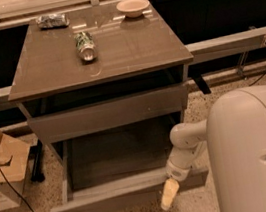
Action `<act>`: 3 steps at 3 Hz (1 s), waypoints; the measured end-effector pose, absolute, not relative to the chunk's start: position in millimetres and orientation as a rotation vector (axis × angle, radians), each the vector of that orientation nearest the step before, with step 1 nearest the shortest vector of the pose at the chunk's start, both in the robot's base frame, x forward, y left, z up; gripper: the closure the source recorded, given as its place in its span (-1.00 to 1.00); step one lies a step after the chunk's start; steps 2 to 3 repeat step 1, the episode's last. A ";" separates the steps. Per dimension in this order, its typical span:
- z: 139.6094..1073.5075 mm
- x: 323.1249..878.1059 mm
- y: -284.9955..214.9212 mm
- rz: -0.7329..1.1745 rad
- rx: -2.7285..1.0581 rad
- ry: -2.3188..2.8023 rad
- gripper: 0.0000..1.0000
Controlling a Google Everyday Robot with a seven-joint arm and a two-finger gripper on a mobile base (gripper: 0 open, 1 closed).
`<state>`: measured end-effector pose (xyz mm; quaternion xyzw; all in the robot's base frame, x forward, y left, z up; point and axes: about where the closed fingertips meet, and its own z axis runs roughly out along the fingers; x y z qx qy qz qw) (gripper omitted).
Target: Open middle drawer
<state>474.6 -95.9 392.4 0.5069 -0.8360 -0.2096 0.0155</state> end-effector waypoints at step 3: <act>392.4 474.6 -95.9 -0.652 1.577 -2.601 -1.00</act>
Offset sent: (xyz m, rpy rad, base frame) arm 0.0000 0.0000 0.0000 0.0000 0.0000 0.0000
